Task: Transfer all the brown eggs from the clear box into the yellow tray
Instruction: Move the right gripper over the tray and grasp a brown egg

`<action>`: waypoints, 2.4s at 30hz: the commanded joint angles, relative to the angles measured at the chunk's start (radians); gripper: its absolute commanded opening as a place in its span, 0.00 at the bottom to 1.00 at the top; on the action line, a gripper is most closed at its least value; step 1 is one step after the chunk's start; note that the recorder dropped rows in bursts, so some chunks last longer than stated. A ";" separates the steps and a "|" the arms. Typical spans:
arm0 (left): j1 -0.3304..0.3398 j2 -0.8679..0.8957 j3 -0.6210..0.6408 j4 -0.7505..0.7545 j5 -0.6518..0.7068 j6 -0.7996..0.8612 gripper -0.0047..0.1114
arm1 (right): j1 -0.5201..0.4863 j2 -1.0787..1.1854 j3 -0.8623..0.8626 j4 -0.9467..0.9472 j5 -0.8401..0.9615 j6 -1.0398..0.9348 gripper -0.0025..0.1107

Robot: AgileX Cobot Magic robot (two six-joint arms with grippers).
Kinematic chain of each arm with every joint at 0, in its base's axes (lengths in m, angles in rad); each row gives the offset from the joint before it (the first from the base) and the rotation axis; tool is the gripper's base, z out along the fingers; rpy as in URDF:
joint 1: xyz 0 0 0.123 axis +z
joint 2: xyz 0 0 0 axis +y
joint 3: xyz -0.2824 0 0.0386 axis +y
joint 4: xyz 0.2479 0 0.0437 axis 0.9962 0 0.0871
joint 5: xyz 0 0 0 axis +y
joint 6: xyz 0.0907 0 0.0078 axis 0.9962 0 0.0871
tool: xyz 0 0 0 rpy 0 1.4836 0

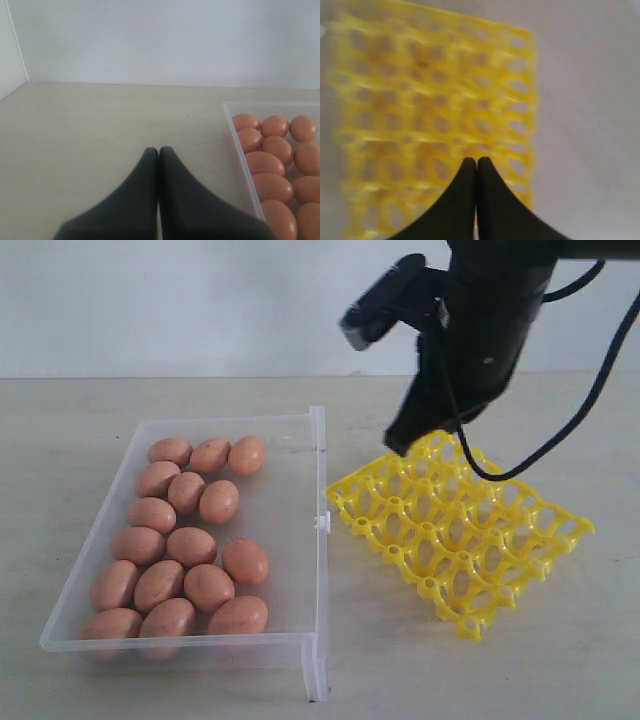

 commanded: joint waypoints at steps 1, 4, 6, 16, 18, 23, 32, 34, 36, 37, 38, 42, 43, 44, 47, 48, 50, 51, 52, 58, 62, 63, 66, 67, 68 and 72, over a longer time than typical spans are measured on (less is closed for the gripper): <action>-0.005 -0.003 -0.004 -0.005 -0.001 0.001 0.00 | -0.004 0.013 -0.156 0.465 -0.044 -0.220 0.02; -0.005 -0.003 -0.004 -0.005 -0.001 0.001 0.00 | -0.004 0.093 -0.290 0.557 -0.031 -0.219 0.02; -0.005 -0.003 -0.004 -0.005 -0.001 0.001 0.00 | -0.004 0.181 -0.393 0.562 0.044 -0.203 0.02; -0.005 -0.003 -0.004 -0.005 -0.001 0.001 0.00 | 0.005 0.457 -0.613 0.685 0.203 -0.188 0.16; -0.005 -0.003 -0.004 -0.005 -0.001 0.001 0.00 | 0.018 0.468 -0.613 0.672 0.203 -0.197 0.30; -0.005 -0.003 -0.004 -0.005 -0.001 0.001 0.00 | 0.056 0.498 -0.611 0.665 0.193 -0.192 0.51; -0.005 -0.003 -0.004 -0.005 -0.001 0.001 0.00 | 0.090 0.573 -0.609 0.638 0.203 -0.126 0.51; -0.005 -0.003 -0.004 -0.005 -0.001 0.001 0.00 | 0.091 0.586 -0.609 0.638 0.203 -0.126 0.51; -0.005 -0.003 -0.004 -0.005 -0.001 0.001 0.00 | 0.092 0.598 -0.609 0.637 0.203 -0.126 0.51; -0.005 -0.003 -0.004 -0.005 -0.001 0.001 0.00 | 0.092 0.602 -0.609 0.634 0.203 -0.126 0.51; -0.005 -0.003 -0.004 -0.005 -0.001 0.001 0.00 | 0.094 0.612 -0.609 0.634 0.203 -0.126 0.51; -0.005 -0.003 -0.004 -0.005 -0.001 0.001 0.00 | 0.097 0.625 -0.609 0.633 0.203 -0.111 0.51; -0.005 -0.003 -0.004 -0.005 -0.001 0.001 0.00 | 0.097 0.634 -0.609 0.635 0.203 -0.111 0.51; -0.005 -0.003 -0.004 -0.005 -0.001 0.001 0.00 | 0.097 0.637 -0.609 0.633 0.203 -0.111 0.51; -0.005 -0.003 -0.004 -0.005 -0.001 0.001 0.00 | 0.097 0.671 -0.609 0.638 0.203 -0.093 0.51; -0.005 -0.003 -0.004 -0.005 -0.001 0.001 0.00 | 0.097 0.673 -0.609 0.642 0.203 -0.091 0.51; -0.005 -0.003 -0.004 -0.005 -0.001 0.001 0.00 | 0.097 0.686 -0.609 0.649 0.203 -0.089 0.51; -0.005 -0.003 -0.004 -0.005 -0.001 0.001 0.00 | 0.097 0.691 -0.609 0.649 0.203 -0.089 0.51; -0.005 -0.003 -0.004 -0.005 -0.001 0.001 0.00 | 0.097 0.691 -0.609 0.649 0.203 -0.089 0.51; -0.005 -0.003 -0.004 -0.005 -0.001 0.001 0.00 | 0.097 0.692 -0.609 0.652 0.203 -0.084 0.02; -0.005 -0.003 -0.004 -0.005 -0.001 0.001 0.00 | 0.091 0.689 -0.611 0.650 0.203 -0.110 0.02; -0.005 -0.003 -0.004 -0.005 -0.001 0.001 0.00 | 0.090 0.684 -0.611 0.650 0.203 -0.110 0.02; -0.005 -0.003 -0.004 -0.005 -0.001 0.001 0.00 | 0.090 0.672 -0.611 0.650 0.199 -0.085 0.02; -0.005 -0.003 -0.004 -0.005 -0.001 0.001 0.00 | 0.090 0.660 -0.611 0.652 0.159 -0.050 0.02; -0.005 -0.003 -0.004 -0.005 -0.001 0.001 0.00 | 0.090 0.638 -0.611 0.654 0.101 -0.027 0.02; -0.005 -0.003 -0.004 -0.005 -0.001 0.001 0.00 | 0.090 0.577 -0.611 0.650 -0.011 -0.021 0.02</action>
